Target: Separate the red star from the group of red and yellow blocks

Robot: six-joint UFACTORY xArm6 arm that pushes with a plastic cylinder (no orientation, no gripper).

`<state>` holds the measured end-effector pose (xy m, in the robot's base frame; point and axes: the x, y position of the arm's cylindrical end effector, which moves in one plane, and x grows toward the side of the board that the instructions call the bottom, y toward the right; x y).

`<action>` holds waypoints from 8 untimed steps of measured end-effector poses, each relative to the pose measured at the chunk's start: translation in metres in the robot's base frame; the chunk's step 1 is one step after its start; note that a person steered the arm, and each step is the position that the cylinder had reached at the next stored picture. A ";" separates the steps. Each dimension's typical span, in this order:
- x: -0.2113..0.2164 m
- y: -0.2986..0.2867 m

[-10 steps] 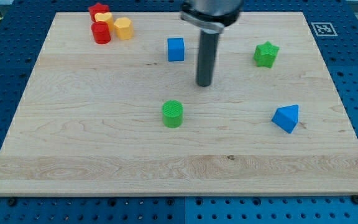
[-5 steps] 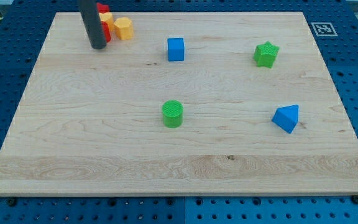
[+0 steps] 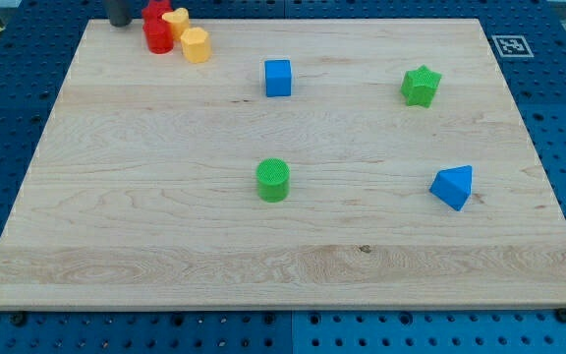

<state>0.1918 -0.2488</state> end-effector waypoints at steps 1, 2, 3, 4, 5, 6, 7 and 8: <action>-0.001 0.006; 0.000 0.036; -0.001 0.085; -0.001 0.125; 0.000 0.145; 0.000 0.158; 0.000 0.168; 0.000 0.174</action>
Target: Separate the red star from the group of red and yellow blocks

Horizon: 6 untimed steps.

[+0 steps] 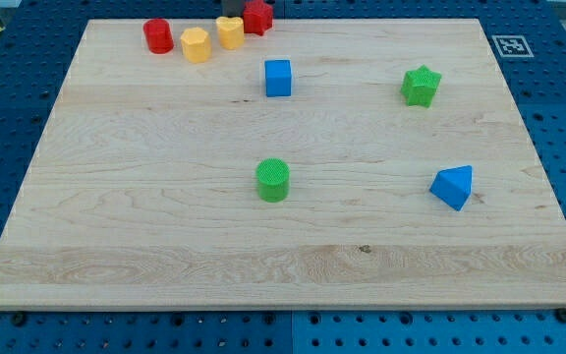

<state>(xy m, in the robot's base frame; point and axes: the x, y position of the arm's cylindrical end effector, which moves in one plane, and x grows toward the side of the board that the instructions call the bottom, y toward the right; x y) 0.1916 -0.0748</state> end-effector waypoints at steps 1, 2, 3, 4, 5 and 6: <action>0.000 0.018; 0.005 0.048; 0.020 0.088; 0.044 0.139; 0.063 0.189; 0.058 0.236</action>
